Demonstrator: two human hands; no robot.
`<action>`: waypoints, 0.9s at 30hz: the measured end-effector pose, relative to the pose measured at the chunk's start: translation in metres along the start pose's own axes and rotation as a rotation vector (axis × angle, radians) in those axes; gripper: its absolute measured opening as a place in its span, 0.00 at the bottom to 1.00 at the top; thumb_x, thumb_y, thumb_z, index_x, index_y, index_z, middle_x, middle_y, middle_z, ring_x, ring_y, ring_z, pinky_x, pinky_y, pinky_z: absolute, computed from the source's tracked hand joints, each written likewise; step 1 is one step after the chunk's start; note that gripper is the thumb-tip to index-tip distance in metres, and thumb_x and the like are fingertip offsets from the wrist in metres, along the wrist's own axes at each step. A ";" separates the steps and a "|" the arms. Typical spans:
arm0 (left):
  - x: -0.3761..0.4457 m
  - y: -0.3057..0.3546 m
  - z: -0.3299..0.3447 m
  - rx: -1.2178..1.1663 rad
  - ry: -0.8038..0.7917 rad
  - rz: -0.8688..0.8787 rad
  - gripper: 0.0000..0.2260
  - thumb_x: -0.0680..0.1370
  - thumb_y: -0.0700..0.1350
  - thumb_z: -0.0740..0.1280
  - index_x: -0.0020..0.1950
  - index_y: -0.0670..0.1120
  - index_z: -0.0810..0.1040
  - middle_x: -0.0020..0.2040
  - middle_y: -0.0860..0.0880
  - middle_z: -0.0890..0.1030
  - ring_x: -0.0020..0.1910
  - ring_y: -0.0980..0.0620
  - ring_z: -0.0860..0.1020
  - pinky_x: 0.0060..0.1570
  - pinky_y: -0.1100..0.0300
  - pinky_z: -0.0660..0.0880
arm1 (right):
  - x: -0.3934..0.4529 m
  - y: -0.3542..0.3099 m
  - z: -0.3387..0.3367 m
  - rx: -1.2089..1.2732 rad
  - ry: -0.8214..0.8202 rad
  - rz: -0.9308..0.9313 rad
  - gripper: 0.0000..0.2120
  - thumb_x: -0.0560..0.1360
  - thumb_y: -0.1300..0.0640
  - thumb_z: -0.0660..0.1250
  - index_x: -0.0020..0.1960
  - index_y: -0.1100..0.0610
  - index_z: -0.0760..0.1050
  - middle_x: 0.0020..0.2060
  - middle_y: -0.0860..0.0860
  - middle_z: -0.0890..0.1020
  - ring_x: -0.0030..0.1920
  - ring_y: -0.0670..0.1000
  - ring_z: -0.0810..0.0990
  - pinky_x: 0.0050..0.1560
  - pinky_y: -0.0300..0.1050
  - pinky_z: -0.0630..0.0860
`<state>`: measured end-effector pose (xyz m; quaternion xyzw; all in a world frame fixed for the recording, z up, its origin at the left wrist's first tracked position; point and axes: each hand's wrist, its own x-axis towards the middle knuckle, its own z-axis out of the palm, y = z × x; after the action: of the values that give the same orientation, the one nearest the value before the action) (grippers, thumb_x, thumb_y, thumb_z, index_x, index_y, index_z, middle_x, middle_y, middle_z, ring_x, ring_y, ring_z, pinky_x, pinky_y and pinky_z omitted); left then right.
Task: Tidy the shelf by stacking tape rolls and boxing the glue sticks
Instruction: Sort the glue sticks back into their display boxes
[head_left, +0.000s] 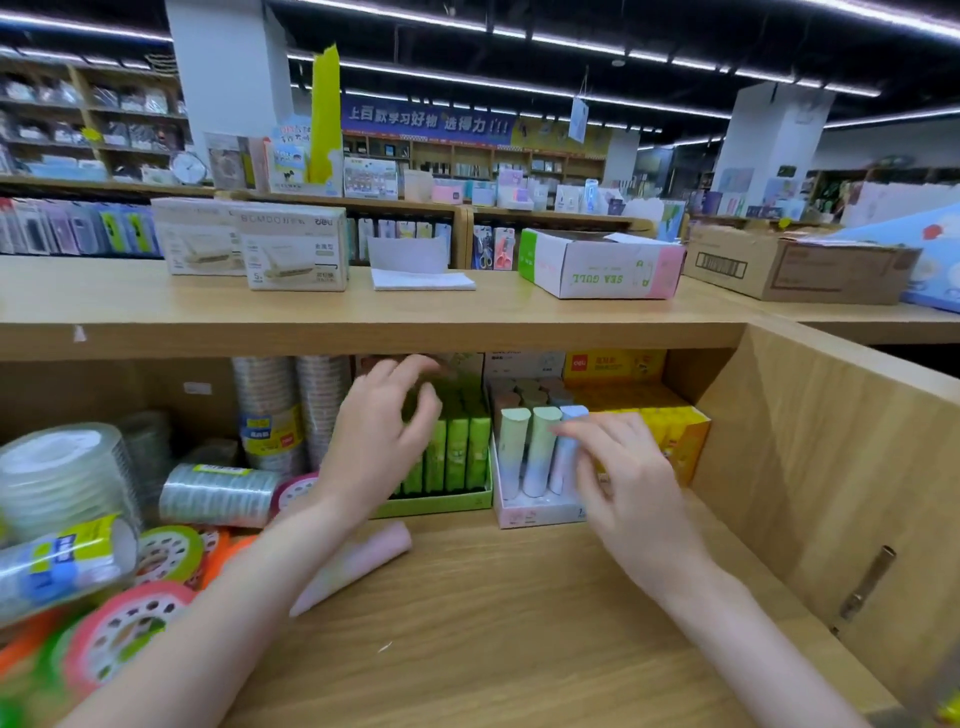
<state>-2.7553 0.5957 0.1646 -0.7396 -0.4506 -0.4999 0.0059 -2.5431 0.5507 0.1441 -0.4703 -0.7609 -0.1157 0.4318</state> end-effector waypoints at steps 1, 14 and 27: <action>0.002 -0.001 -0.005 0.017 0.000 -0.018 0.09 0.79 0.40 0.61 0.56 0.44 0.78 0.45 0.53 0.74 0.46 0.53 0.73 0.43 0.67 0.63 | 0.000 -0.009 0.004 0.057 -0.075 -0.040 0.12 0.75 0.60 0.58 0.53 0.57 0.78 0.47 0.49 0.79 0.50 0.45 0.70 0.52 0.34 0.67; -0.055 -0.053 -0.054 0.192 -0.197 0.014 0.15 0.74 0.47 0.55 0.46 0.44 0.80 0.47 0.50 0.78 0.48 0.52 0.74 0.49 0.66 0.65 | -0.003 -0.048 0.052 0.321 -0.591 -0.073 0.09 0.72 0.53 0.67 0.51 0.46 0.73 0.45 0.40 0.76 0.49 0.43 0.72 0.48 0.39 0.70; -0.028 -0.014 0.008 0.312 -0.255 0.208 0.22 0.73 0.46 0.53 0.64 0.46 0.73 0.62 0.46 0.74 0.61 0.47 0.70 0.61 0.48 0.65 | 0.000 0.002 -0.045 0.881 0.106 0.549 0.08 0.73 0.63 0.65 0.52 0.56 0.75 0.44 0.51 0.81 0.41 0.49 0.81 0.47 0.42 0.78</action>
<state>-2.7617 0.5887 0.1334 -0.8294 -0.4409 -0.3233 0.1147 -2.5165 0.5260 0.1708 -0.4197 -0.5632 0.3090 0.6412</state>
